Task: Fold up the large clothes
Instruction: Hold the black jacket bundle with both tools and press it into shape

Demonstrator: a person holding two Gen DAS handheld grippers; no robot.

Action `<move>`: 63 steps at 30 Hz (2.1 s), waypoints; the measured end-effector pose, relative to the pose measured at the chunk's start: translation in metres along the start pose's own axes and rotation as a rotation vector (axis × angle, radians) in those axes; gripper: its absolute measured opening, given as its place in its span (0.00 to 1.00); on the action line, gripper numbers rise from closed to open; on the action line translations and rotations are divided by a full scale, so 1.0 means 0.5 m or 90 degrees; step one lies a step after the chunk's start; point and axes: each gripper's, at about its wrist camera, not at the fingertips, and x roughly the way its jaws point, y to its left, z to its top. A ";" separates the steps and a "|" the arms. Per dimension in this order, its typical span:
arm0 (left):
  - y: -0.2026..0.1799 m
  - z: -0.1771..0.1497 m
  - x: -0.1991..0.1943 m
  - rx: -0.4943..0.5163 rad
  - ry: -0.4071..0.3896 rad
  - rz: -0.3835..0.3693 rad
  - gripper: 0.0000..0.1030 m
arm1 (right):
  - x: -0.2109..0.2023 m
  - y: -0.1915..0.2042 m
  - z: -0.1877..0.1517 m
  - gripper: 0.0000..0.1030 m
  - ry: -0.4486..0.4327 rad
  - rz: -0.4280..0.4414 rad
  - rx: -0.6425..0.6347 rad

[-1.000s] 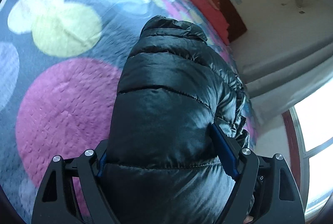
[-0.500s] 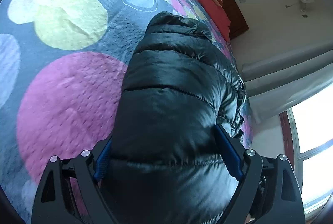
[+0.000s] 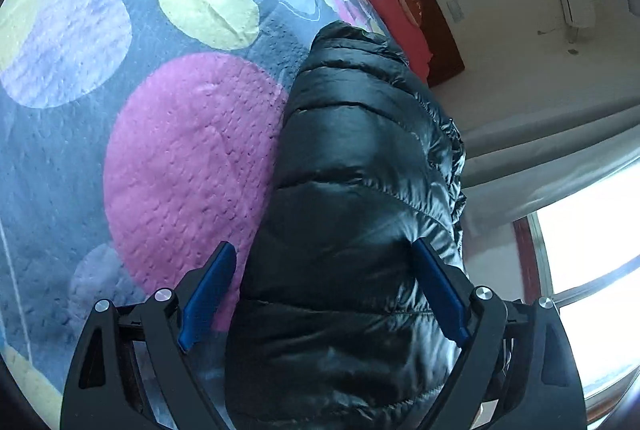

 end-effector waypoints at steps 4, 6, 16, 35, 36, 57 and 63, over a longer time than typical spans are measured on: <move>-0.018 -0.011 0.021 0.063 -0.008 0.033 0.80 | 0.013 -0.022 -0.013 0.49 0.011 0.004 0.019; -0.022 -0.012 0.025 0.074 -0.010 0.031 0.79 | 0.015 -0.041 -0.019 0.48 0.003 0.020 0.042; -0.021 0.019 -0.069 0.099 -0.047 0.043 0.83 | -0.046 -0.024 -0.008 0.83 -0.014 0.018 0.011; -0.082 0.122 0.115 0.144 0.073 0.043 0.84 | 0.017 -0.080 0.073 0.32 -0.028 0.077 0.125; -0.086 0.120 0.124 0.156 0.079 0.045 0.84 | 0.008 -0.087 0.066 0.32 -0.038 0.078 0.130; -0.074 0.111 0.132 0.150 0.077 0.055 0.86 | 0.033 -0.112 0.076 0.41 -0.027 0.085 0.143; -0.089 0.107 0.112 0.171 0.062 0.079 0.86 | 0.015 -0.102 0.076 0.50 -0.031 0.084 0.143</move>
